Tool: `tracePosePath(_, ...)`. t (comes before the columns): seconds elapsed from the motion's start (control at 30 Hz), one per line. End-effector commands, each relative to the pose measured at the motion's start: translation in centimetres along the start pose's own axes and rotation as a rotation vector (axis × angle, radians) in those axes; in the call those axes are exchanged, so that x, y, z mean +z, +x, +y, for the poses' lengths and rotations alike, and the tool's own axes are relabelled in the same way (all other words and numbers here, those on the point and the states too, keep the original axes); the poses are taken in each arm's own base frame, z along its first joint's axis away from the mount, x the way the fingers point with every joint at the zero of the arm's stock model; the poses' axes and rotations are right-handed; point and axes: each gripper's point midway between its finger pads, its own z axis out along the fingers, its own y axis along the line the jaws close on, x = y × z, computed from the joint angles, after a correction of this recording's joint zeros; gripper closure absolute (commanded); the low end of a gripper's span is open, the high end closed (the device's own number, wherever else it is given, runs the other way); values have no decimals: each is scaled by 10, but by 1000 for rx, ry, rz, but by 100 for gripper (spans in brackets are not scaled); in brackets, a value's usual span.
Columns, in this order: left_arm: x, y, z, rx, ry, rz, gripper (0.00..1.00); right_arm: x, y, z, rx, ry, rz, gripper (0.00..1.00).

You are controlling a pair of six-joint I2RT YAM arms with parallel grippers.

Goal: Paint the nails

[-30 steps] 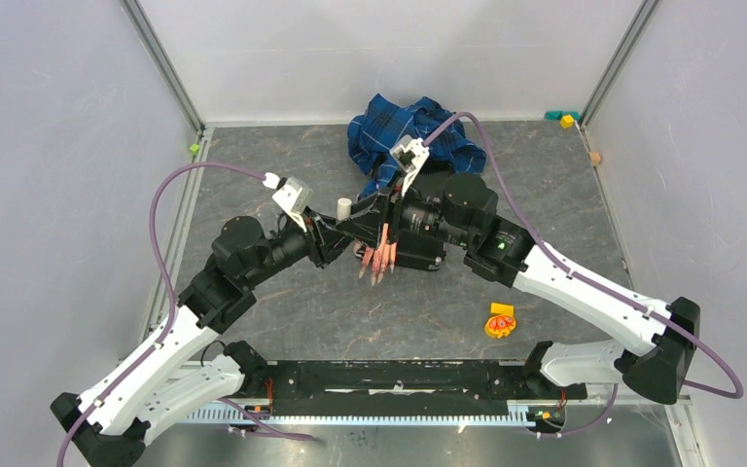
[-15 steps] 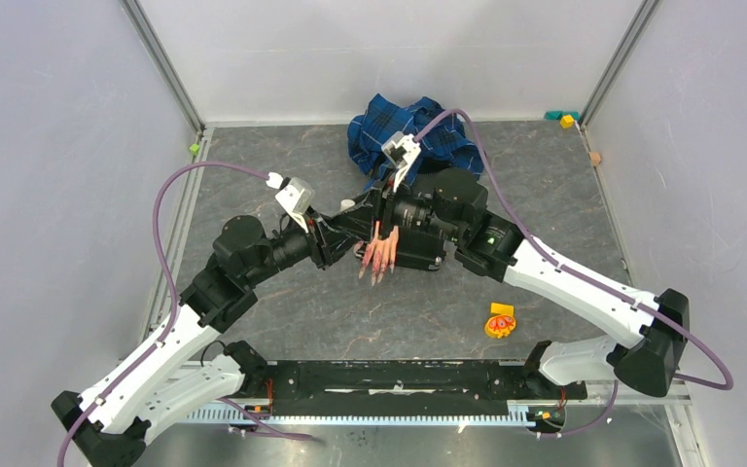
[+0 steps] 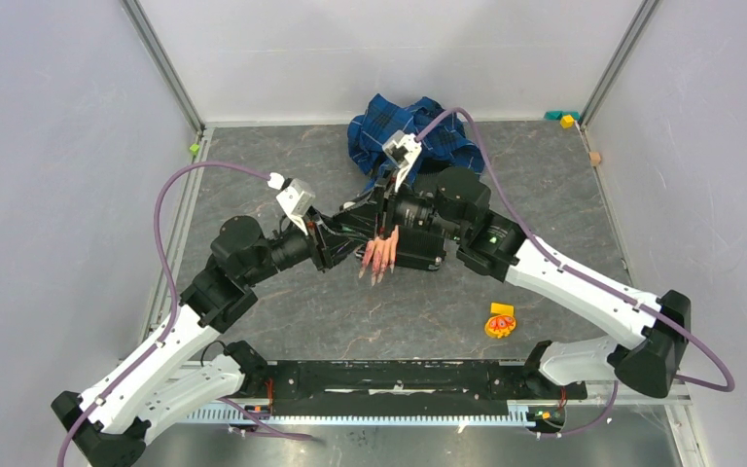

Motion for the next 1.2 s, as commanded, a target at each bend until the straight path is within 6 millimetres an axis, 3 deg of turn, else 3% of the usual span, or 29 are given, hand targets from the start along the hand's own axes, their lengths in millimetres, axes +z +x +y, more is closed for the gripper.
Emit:
tracePosePath(0.0,-3,-19,-33,6,171,-65,98,-28,-60,42,-94,-132,-137,100)
tracePosePath(0.23,-6,-19,-58,-13,336,-61,98,-54,-75,71,-176,-257,-166,100)
tracePosePath(0.5,-10,-21,-69,-19,420,-65,98,-70,-70,93,-272,-377,-149,100)
tracePosePath(0.57,-10,-21,-68,-17,415,-68,98,-71,-66,92,-284,-383,-142,89)
tracePosePath(0.73,-8,-24,-59,-12,363,-86,98,-72,-59,80,-278,-324,-139,35)
tracePosePath(0.87,-8,-29,-43,1,257,-115,98,-71,-61,59,-248,-188,-149,10)
tracePosePath(1.03,-9,-31,-12,2,69,-133,98,-64,-55,26,-127,-21,-162,12)
tracePosePath(1.17,-7,-29,4,-13,-18,-119,98,-52,-45,22,-57,-31,-144,22)
